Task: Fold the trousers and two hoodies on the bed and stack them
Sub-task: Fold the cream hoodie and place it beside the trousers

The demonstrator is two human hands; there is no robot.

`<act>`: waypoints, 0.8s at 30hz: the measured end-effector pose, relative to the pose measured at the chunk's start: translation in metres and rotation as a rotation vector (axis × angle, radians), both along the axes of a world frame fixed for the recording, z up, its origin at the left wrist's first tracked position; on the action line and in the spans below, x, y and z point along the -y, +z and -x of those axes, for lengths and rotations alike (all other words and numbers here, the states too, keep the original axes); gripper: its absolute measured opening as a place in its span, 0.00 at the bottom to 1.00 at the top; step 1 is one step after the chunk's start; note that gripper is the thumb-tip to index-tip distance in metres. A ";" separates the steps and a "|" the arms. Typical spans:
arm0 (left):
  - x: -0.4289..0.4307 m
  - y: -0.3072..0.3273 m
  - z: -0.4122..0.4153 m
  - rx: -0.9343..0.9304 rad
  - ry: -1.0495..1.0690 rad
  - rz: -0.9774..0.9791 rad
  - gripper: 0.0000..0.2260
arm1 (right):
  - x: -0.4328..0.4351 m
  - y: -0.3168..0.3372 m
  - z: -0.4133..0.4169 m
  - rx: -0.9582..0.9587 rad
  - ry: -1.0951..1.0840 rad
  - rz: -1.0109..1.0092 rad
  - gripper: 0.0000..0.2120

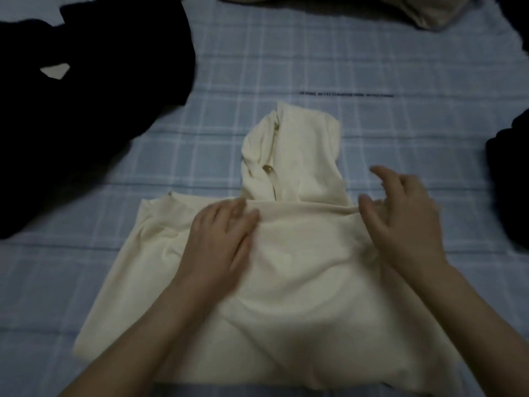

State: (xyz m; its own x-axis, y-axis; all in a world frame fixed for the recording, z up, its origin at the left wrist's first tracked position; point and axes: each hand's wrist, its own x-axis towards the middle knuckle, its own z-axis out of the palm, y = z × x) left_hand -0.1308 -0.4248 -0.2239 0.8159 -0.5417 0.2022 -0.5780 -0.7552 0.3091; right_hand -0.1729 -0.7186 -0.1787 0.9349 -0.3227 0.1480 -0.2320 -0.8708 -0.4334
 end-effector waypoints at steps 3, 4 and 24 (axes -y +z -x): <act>0.023 0.018 -0.067 -0.169 0.231 0.321 0.16 | -0.016 0.002 -0.072 -0.011 0.018 -0.345 0.23; 0.032 0.020 -0.089 -0.273 0.344 0.442 0.15 | -0.019 -0.001 -0.095 -0.061 0.017 -0.446 0.25; 0.083 -0.002 -0.195 -1.331 0.577 1.292 0.05 | -0.001 -0.040 -0.148 0.088 0.002 -1.058 0.33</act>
